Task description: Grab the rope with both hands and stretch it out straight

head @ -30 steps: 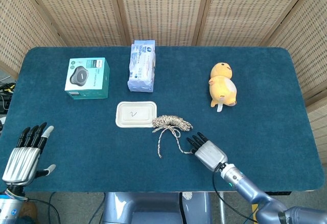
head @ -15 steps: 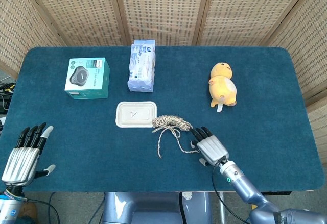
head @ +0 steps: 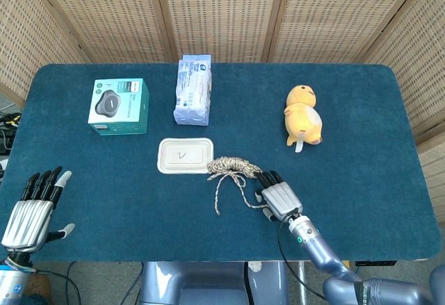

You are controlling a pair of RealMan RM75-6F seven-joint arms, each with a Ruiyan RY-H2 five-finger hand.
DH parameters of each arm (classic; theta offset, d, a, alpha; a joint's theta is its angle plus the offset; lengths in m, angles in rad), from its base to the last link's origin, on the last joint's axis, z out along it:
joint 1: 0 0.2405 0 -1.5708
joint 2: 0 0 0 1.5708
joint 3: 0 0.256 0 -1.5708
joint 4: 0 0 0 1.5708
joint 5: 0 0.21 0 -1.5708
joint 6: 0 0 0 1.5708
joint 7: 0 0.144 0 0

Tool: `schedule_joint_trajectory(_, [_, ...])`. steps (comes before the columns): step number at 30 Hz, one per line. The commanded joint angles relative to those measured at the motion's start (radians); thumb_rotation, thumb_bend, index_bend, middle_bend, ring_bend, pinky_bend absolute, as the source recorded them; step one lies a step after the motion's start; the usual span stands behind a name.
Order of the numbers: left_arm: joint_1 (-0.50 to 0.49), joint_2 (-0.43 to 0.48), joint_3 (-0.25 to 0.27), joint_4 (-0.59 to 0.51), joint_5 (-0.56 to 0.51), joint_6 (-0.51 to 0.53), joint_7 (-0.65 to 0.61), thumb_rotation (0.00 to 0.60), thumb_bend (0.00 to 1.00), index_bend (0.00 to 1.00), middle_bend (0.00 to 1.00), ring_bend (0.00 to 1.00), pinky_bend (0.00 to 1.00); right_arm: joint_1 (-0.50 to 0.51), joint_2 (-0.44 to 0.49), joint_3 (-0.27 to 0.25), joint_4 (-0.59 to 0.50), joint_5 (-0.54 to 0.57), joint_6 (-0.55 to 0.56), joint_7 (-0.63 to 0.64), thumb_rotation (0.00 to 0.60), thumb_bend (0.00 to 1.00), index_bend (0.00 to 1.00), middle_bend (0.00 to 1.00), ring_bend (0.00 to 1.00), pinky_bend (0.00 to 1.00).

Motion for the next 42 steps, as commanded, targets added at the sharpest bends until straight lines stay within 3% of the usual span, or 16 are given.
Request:
schedule_joint_trajectory(1, [0.000,0.000,0.001,0.001,0.000,0.000,-0.001,0.600,0.00,0.00,0.00,0.00,0.00,0.003,-0.008,-0.004,0.007,0.009,0.004,-0.004,0.600,0.38,0.45,0.00,0.00,0.00])
schedule_joint_trajectory(24, [-0.005,-0.002,0.003,0.001,-0.007,-0.006,0.004,0.600,0.00,0.00,0.00,0.00,0.00,0.020,-0.056,-0.032,0.085,0.003,0.022,0.008,0.600,0.39,0.51,0.00,0.00,0.00])
schedule_joint_trajectory(33, [-0.008,-0.002,0.003,0.001,-0.012,-0.011,0.004,0.600,0.00,0.00,0.00,0.00,0.00,0.020,-0.060,-0.036,0.097,-0.028,0.039,0.031,0.600,0.47,0.60,0.00,0.00,0.00])
schedule_joint_trajectory(42, [-0.017,-0.014,0.003,0.010,-0.007,-0.019,0.014,0.600,0.00,0.00,0.00,0.00,0.00,0.017,-0.031,-0.047,0.073,-0.082,0.077,0.012,0.600,0.50,0.63,0.00,0.00,0.00])
